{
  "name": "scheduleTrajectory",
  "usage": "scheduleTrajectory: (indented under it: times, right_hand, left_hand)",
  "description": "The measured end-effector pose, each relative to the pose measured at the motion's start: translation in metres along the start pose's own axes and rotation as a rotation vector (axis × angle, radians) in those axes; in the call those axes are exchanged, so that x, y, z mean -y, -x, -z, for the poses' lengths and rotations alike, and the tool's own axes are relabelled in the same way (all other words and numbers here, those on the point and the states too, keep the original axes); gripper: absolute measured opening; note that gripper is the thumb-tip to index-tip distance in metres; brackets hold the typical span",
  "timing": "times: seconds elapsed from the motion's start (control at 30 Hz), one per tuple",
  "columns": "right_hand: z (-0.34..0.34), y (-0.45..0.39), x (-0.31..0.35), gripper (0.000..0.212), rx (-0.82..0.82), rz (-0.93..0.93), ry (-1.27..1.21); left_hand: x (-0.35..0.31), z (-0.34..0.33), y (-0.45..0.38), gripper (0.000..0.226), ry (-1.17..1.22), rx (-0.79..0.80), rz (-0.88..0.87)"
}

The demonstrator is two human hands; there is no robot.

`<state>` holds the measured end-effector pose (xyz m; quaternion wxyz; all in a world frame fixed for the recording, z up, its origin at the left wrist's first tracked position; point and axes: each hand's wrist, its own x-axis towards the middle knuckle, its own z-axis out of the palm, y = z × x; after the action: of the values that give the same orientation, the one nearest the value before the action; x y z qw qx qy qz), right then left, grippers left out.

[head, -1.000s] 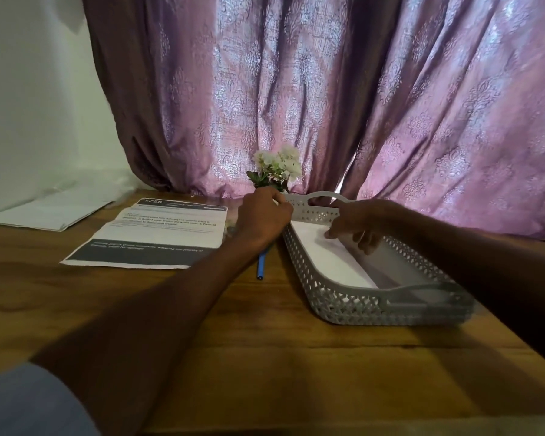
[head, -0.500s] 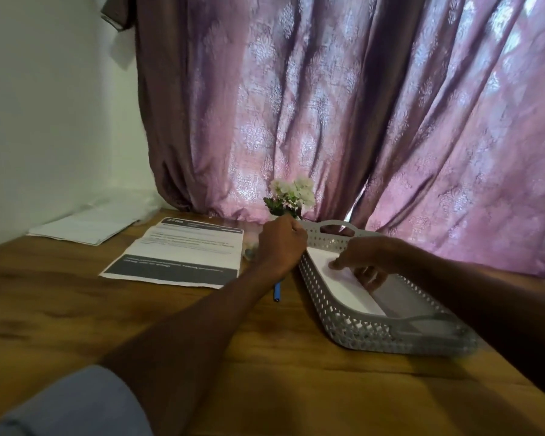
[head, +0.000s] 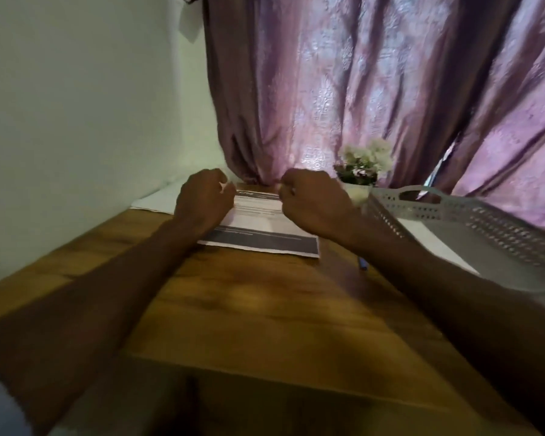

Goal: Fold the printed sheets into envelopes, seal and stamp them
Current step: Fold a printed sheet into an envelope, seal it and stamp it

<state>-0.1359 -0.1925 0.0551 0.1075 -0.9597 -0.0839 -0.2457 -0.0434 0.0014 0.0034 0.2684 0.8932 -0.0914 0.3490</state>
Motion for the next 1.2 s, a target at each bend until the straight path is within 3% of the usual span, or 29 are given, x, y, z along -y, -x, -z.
scheduleTrajectory:
  times: [0.1,0.23,0.33,0.5,0.87,1.0,1.1,1.2]
  right_hand:
    - [-0.04,-0.016,0.016,0.039,0.167,-0.013,0.025]
    - [-0.072,-0.018,0.012,0.052,0.251,-0.1,0.042]
    - [-0.085,-0.017,0.004,0.053,0.266,-0.097,0.023]
    - [-0.082,-0.019,0.001,0.049,0.289,-0.052,0.027]
    - [-0.074,-0.016,0.006,0.055,0.335,0.012,0.047]
    - [-0.071,-0.015,0.006,0.055,0.332,0.017,0.049]
    - [-0.068,-0.015,0.006,0.054,0.318,0.017,0.038]
    - [-0.066,-0.015,0.007,0.054,0.293,0.037,-0.004]
  left_hand:
    - [0.016,-0.008,-0.005,0.041,-0.053,0.056,0.13]
    - [0.007,-0.02,0.002,0.06,-0.383,0.136,0.027]
    - [0.004,-0.024,0.002,0.068,-0.449,0.202,0.025]
    - [0.002,-0.026,-0.003,0.081,-0.402,0.346,0.108]
    - [0.003,-0.023,-0.012,0.069,-0.175,0.332,0.295]
    - [0.005,-0.018,-0.015,0.065,0.029,0.312,0.397]
    - [0.008,-0.012,-0.02,0.03,0.448,0.248,0.46]
    - [0.014,-0.003,-0.023,0.019,0.799,0.274,0.498]
